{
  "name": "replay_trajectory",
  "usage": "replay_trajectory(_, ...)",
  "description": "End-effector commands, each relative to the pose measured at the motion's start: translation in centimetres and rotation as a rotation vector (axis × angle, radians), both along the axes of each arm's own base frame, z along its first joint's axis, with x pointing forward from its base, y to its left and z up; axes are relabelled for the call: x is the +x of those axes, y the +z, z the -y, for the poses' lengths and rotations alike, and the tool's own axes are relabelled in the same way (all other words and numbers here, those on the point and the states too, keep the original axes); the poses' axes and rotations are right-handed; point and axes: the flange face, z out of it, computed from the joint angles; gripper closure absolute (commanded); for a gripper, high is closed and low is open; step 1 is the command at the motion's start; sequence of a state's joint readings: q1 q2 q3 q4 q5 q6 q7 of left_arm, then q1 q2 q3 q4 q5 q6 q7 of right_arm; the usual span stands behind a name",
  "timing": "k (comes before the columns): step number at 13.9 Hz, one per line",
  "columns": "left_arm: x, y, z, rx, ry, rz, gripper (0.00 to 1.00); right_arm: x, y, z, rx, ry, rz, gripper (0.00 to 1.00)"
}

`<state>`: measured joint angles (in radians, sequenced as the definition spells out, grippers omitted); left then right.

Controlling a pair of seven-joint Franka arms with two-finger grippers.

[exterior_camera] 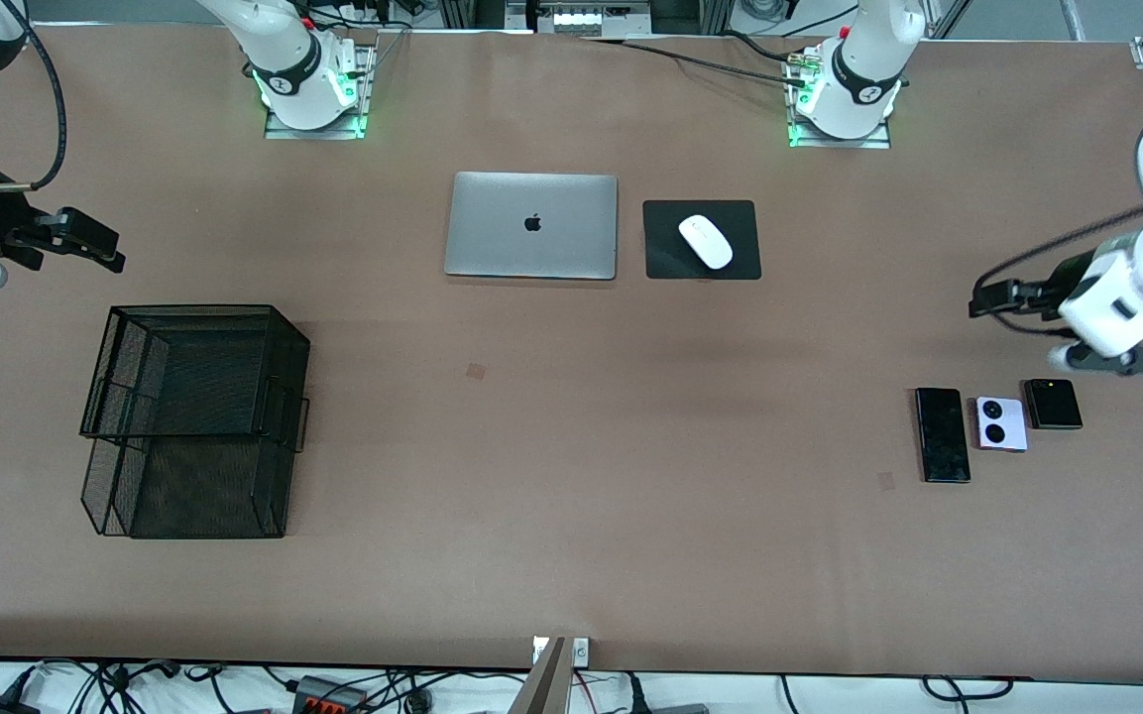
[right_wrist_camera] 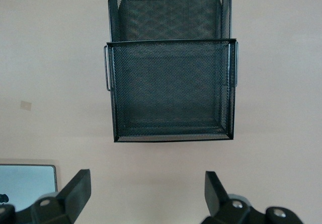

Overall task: Place phones with both arms
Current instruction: 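Reach the left gripper down over the slim black phone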

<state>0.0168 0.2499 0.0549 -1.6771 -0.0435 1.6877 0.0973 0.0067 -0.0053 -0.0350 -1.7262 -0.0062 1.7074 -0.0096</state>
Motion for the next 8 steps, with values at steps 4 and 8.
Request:
replay_trajectory(4,6.6,-11.6,-3.7,-0.030,-0.024,-0.004,0.00,-0.2,-0.4,0.2,-0.010,0.008,-0.008,0.00)
replay_trajectory(8,7.9,-16.9,-4.2,-0.021,-0.053,0.050,0.00,-0.2,-0.5,0.2,-0.009,0.006,-0.005,0.00)
